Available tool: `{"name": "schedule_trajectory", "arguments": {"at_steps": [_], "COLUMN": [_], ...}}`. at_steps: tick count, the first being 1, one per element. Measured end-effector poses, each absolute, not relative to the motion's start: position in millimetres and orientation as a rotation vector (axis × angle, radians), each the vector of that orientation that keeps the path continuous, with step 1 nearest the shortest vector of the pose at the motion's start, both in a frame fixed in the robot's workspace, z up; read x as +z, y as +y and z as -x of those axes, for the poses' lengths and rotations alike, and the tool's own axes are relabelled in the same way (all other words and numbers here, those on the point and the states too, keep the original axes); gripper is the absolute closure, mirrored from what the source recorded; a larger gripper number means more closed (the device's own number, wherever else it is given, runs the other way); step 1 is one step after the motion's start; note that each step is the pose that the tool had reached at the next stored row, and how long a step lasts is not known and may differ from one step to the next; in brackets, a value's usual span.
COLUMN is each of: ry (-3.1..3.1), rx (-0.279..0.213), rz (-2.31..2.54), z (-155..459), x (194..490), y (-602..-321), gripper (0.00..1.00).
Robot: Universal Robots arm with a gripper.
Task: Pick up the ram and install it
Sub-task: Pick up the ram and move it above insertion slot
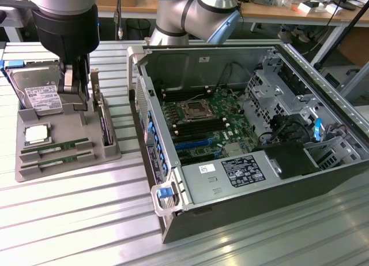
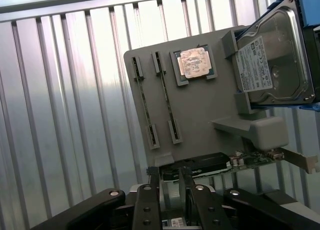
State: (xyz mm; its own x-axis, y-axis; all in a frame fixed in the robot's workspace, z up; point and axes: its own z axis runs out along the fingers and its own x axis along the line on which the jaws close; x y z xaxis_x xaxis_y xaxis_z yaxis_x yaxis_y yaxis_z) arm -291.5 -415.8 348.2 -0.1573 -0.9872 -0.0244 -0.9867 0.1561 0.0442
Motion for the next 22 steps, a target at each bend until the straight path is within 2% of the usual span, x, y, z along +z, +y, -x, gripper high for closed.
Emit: {"name": "schedule_trajectory", "arguments": {"at_steps": [22], "ry": [-2.381], "rx": [-0.078], "rz": [-2.033], "z": [291.5], "x": [342.9], "y": [-415.8], "gripper": [0.70]}}
